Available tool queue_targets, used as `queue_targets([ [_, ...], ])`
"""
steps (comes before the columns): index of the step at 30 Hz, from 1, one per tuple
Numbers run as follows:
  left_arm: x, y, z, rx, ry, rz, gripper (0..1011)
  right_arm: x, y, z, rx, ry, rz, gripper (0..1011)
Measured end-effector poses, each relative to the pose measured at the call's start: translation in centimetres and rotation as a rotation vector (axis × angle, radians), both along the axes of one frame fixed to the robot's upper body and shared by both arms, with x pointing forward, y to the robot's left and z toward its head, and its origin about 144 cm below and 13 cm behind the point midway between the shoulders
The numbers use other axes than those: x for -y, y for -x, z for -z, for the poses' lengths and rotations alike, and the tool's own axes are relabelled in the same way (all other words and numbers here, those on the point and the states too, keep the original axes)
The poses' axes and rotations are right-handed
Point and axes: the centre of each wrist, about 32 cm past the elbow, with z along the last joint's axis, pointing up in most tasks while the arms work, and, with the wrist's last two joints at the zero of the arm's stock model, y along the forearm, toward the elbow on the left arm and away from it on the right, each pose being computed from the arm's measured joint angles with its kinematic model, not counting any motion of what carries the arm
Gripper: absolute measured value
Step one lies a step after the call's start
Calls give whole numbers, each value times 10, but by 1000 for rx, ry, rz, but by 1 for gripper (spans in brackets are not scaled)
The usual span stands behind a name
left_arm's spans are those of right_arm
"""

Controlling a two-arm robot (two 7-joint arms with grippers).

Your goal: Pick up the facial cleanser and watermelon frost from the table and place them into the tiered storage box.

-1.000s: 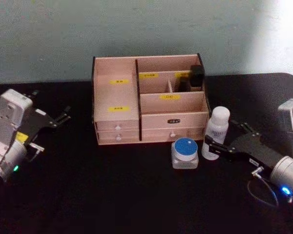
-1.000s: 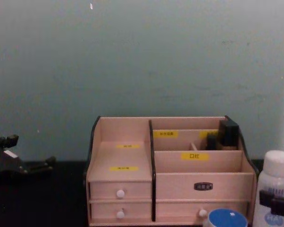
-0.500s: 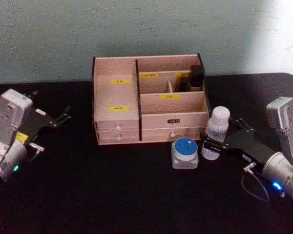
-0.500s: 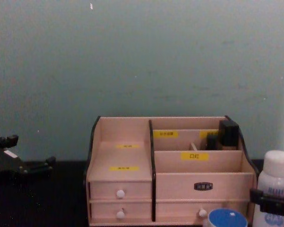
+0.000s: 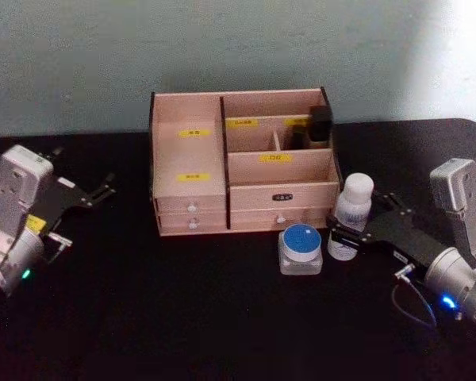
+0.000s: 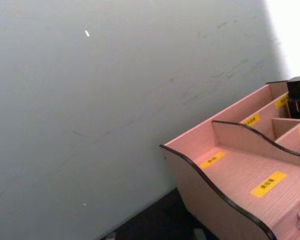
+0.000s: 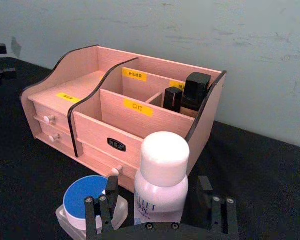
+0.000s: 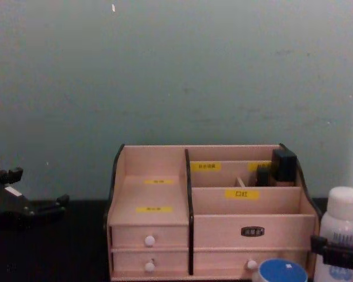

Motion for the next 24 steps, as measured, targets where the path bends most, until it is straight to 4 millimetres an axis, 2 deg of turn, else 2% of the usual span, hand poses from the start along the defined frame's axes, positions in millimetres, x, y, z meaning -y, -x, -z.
queue_targets([
  [5, 0, 0, 0, 0, 0, 0, 1001, 0, 0, 0, -1, -1, -1, 959],
  [18, 0, 0, 0, 0, 0, 0, 1001, 0, 0, 0, 0, -3, -2, 604],
  [24, 0, 0, 0, 0, 0, 0, 1001, 0, 0, 0, 0, -3, -3, 590],
])
